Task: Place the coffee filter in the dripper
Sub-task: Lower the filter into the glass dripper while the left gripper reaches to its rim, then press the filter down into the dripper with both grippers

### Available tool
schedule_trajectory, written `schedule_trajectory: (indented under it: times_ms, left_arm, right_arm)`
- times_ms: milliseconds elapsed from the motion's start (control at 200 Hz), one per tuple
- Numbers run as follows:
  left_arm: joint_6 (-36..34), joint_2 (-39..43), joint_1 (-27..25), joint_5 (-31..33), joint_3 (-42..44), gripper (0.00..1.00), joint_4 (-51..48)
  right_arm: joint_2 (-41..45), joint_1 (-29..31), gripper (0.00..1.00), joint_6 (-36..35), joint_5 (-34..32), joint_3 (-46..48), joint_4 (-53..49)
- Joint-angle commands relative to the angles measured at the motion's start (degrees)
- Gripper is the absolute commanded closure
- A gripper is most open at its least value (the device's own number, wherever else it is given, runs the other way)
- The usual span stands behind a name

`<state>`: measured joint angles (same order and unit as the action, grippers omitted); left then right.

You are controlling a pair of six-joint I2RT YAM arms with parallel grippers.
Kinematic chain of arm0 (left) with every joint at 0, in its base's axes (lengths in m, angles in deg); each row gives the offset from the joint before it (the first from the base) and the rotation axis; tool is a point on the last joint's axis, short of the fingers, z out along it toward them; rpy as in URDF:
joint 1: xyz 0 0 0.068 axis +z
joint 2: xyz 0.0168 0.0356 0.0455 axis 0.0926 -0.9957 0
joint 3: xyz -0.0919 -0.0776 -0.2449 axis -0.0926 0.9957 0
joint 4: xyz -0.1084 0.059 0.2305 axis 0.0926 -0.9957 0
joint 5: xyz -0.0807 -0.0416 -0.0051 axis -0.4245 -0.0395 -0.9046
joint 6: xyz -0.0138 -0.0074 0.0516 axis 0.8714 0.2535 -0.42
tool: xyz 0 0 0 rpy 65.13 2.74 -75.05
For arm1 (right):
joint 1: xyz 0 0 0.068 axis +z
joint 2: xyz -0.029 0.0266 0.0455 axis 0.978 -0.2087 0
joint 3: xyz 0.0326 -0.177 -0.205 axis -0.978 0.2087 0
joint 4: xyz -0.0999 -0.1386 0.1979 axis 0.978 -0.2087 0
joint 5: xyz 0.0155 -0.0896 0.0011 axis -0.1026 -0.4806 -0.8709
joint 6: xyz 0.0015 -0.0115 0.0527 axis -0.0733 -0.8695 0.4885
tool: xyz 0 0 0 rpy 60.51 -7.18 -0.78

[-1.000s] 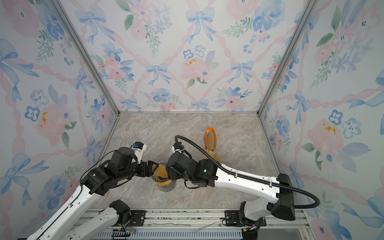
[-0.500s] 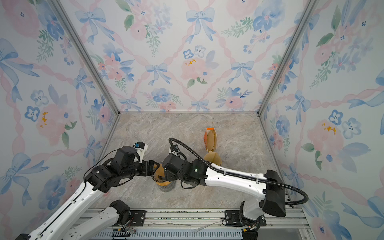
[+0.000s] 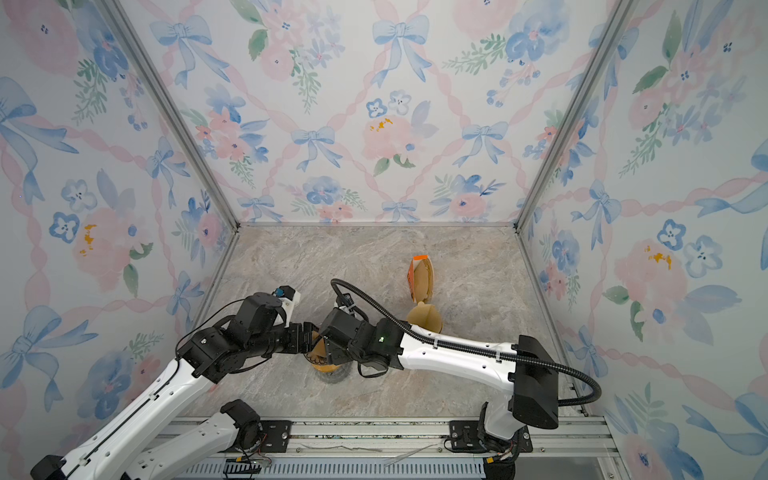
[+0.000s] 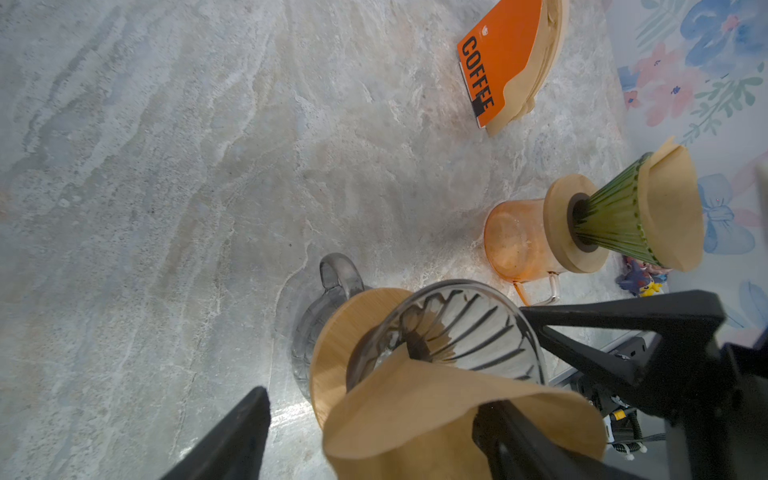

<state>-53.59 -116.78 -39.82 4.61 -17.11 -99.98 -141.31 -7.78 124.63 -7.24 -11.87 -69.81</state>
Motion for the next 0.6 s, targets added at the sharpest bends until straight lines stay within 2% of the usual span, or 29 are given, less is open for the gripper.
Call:
schedule_trajectory:
  times_ms: [0,595]
  left_arm:
    - [1.64,-0.77,-1.19,1.57,0.67,0.19,-0.79]
    - [3.96,-5.1,-2.94,3.73,0.75,0.18,-0.76]
  right_arm:
    - [-1.03,-1.21,0.27,-0.22,1.14,-1.36,-0.89]
    - [-2.8,-2.96,0.24,0.13,3.92,-0.63,-0.91]
